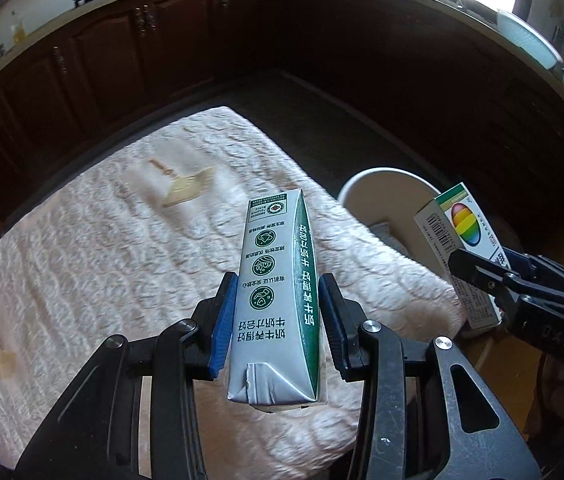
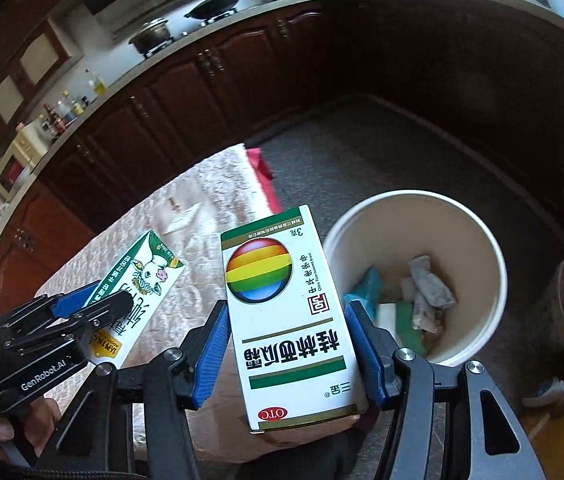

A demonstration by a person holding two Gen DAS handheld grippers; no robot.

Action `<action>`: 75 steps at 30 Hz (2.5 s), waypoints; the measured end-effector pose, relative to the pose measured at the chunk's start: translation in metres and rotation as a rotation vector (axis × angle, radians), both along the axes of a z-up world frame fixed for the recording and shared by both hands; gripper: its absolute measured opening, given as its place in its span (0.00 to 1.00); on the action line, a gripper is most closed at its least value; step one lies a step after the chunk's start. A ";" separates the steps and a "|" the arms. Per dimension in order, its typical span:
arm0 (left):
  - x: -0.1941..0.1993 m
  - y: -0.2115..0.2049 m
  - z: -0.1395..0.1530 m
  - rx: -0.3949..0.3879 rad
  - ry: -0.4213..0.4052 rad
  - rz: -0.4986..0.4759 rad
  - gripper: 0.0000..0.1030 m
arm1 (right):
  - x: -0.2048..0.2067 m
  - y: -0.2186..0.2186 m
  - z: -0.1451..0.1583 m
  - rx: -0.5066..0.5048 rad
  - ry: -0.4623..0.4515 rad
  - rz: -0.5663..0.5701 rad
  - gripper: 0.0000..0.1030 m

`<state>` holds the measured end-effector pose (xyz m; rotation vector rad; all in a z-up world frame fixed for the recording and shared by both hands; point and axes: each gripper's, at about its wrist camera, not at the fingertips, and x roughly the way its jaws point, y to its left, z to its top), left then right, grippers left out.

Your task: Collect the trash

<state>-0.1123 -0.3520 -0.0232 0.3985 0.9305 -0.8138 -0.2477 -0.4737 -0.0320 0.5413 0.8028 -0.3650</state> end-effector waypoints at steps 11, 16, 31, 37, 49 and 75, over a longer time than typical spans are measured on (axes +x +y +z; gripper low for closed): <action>-0.009 -0.053 -0.008 -0.007 0.044 -0.071 0.37 | -0.020 -0.042 -0.022 0.034 0.036 -0.085 0.55; -0.008 -0.075 -0.014 -0.011 0.092 -0.088 0.37 | -0.023 -0.063 -0.039 0.050 0.073 -0.116 0.55; -0.010 -0.131 -0.046 0.014 0.174 -0.149 0.37 | -0.040 -0.111 -0.086 0.141 0.119 -0.255 0.67; -0.006 -0.144 -0.057 0.007 0.196 -0.148 0.38 | -0.055 -0.109 -0.088 0.179 0.113 -0.280 0.67; -0.011 -0.129 -0.050 -0.018 0.180 -0.135 0.55 | -0.057 -0.095 -0.077 0.159 0.101 -0.267 0.72; -0.053 0.032 0.071 -0.314 -0.232 0.041 0.80 | -0.072 0.026 0.056 -0.221 -0.121 -0.220 0.87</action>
